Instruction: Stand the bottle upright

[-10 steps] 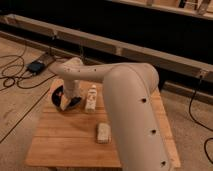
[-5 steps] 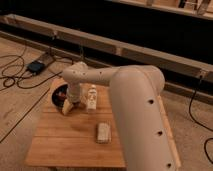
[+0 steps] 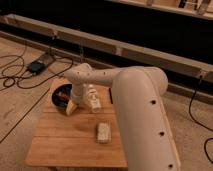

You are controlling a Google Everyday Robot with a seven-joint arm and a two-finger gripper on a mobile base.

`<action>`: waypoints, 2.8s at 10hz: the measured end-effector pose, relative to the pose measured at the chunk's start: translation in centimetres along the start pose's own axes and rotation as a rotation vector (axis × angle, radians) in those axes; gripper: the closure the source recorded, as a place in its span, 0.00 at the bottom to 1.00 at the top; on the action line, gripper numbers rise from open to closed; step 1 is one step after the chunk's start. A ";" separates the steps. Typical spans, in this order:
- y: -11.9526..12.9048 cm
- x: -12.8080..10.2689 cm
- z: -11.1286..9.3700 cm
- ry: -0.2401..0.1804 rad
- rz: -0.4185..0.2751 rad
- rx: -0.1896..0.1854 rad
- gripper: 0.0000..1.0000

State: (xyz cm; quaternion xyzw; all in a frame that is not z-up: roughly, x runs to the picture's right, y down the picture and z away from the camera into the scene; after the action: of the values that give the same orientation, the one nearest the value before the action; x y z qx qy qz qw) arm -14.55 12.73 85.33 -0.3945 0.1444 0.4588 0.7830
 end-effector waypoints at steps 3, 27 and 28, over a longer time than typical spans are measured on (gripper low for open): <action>-1.6 0.8 -0.6 0.011 0.034 0.035 0.20; -11.6 -2.7 -1.2 0.436 -0.214 0.280 0.20; -11.8 -2.8 -1.0 0.441 -0.217 0.289 0.20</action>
State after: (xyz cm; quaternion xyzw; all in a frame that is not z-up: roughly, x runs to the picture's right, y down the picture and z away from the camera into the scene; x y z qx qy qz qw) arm -6.09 7.12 92.01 -0.3821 0.3321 0.2500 0.8254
